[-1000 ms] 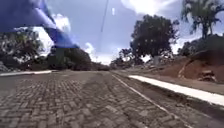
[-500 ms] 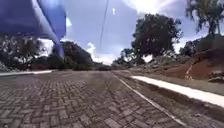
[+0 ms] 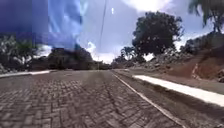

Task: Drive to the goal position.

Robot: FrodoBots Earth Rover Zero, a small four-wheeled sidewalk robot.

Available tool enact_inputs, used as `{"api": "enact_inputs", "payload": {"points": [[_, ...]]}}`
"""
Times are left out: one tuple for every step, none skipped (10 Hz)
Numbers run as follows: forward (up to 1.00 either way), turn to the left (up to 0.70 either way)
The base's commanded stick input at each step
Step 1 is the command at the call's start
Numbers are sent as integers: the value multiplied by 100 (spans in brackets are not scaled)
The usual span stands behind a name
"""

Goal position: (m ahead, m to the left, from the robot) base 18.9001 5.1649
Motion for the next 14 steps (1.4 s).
{"api": "enact_inputs", "payload": {"points": [[70, 0], [70, 0], [70, 0], [70, 0], [70, 0], [70, 0], [70, 0], [70, 0], [70, 0], [70, 0], [70, 1], [70, 8], [70, 14], [70, 21]]}}
